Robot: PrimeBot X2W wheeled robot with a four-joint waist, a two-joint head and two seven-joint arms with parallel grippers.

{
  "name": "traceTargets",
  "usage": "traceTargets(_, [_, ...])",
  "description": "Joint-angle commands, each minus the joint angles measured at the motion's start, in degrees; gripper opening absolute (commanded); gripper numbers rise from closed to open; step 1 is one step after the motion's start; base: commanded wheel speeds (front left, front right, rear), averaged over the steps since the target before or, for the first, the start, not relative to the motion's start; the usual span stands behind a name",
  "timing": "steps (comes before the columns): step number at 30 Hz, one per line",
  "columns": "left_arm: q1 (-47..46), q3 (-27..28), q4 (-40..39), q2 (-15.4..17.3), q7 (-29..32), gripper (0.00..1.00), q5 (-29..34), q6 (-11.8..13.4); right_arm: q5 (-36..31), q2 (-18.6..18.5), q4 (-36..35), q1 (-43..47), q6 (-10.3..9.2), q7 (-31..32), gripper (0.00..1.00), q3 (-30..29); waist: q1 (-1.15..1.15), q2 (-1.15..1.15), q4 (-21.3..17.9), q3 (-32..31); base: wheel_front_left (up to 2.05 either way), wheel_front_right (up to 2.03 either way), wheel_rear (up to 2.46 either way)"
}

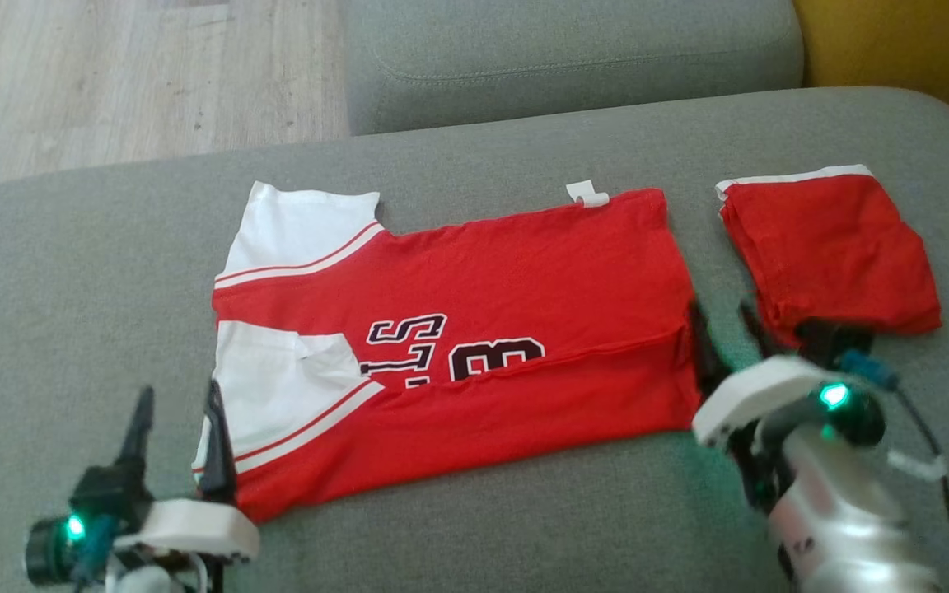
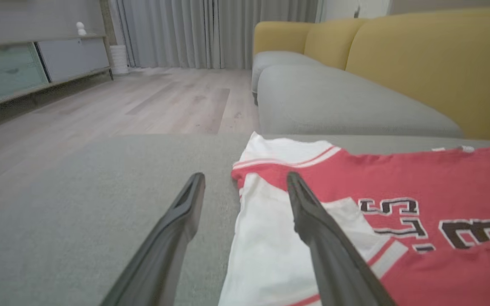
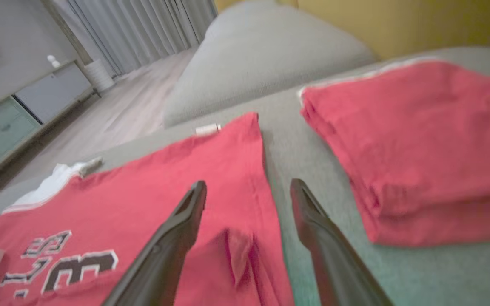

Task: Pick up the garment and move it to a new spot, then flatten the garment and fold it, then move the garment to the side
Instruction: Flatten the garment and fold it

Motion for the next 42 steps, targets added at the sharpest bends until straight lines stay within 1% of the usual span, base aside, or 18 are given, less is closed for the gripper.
traceTargets(1, [-2.95,2.66,-3.63,0.7,-1.42,1.0,-0.3,0.11,-2.76,0.25,-5.3,-0.84,0.39,-1.09,1.0,-1.4,0.0,0.0,-0.06,0.33,0.0,0.0,0.0])
traceTargets(5, [-4.42,3.43,-7.76,0.85,-2.36,1.0,-0.5,-0.66,-8.54,0.37,-15.28,1.97,0.39,-1.13,1.0,-7.05,0.0,0.0,-0.12,1.62,0.0,0.0,0.0])
traceTargets(9, [-7.7,3.35,-9.09,2.53,-2.05,1.0,-0.04,-1.69,-11.97,0.51,-21.75,3.15,0.39,-0.2,1.0,-8.9,0.0,0.0,-0.5,3.97,0.0,0.0,0.0])
traceTargets(10, [-7.7,3.35,-9.09,2.53,-2.05,1.0,-0.04,-1.69,-11.97,0.51,-21.75,3.15,0.39,-0.2,1.0,-8.9,0.0,0.0,-0.5,3.97,0.0,0.0,0.0])
traceTargets(11, [-9.11,3.06,-9.1,3.3,-1.28,1.0,0.31,-2.06,-12.25,0.52,-23.15,3.0,0.39,0.49,1.0,-9.01,0.0,0.0,-0.65,4.8,0.0,0.0,0.0])
traceTargets(14, [-14.74,1.76,-8.25,6.28,2.8,1.0,1.56,-3.9,-12.66,0.54,-27.08,1.82,0.39,2.54,1.0,-9.04,0.0,0.0,-1.19,7.75,0.0,0.0,0.0])
traceTargets(19, [-26.74,-1.27,-1.74,11.36,13.59,1.0,1.61,-8.81,-14.07,0.55,-32.16,-1.11,0.39,5.35,1.0,-9.02,0.0,0.0,-2.35,13.15,0.0,0.0,0.0])
traceTargets(21, [-31.84,-2.71,1.82,13.4,17.67,1.0,0.81,-10.02,-14.25,0.56,-33.83,-2.6,0.39,6.23,1.0,-8.7,0.0,0.0,-3.01,15.22,0.0,0.0,0.0])
traceTargets(23, [-36.31,-5.47,5.18,16.1,21.54,1.0,0.68,-10.69,-14.21,0.56,-35.23,-4.14,0.39,7.01,1.0,-8.18,0.0,0.0,-3.86,17.3,0.0,0.0,0.0])
traceTargets(26, [-42.19,-9.47,9.35,18.79,25.62,1.0,-1.99,-10.92,-14.59,0.56,-36.89,-6.24,0.39,7.86,1.0,-8.42,0.0,0.0,-4.71,20.06,0.0,0.0,0.0])
traceTargets(29, [-46.86,-13.14,12.51,21.05,28.48,1.0,-6.39,-10.95,-14.62,0.56,-38.27,-7.83,0.39,8.41,1.0,-8.58,0.0,0.0,-5.45,22.31,0.0,0.0,0.0])
traceTargets(31, [-49.33,-15.28,14.06,22.22,29.94,1.0,-9.37,-10.96,-14.79,0.56,-39.12,-8.55,0.39,8.65,1.0,-8.62,0.0,0.0,-5.8,23.53,0.0,0.0,0.0])
traceTargets(34, [-52.51,-18.26,16.28,24.21,31.21,1.0,-11.95,-10.96,-14.77,0.56,-40.2,-9.38,0.39,9.03,1.0,-8.66,0.0,0.0,-6.28,25.12,0.0,0.0,0.0])
traceTargets(36, [-54.37,-19.57,17.94,25.11,31.65,1.0,-13.09,-10.96,-14.62,0.56,-40.89,-9.8,0.39,9.21,1.0,-8.58,0.0,0.0,-6.62,26.06,0.0,0.0,0.0])
traceTargets(42, [-58.1,-23.96,21.24,26.35,32.8,1.0,-16.43,-10.97,-13.93,0.56,-42.13,-10.63,0.39,9.26,1.0,-8.07,0.0,0.0,-7.66,28.16,0.0,0.0,0.0])
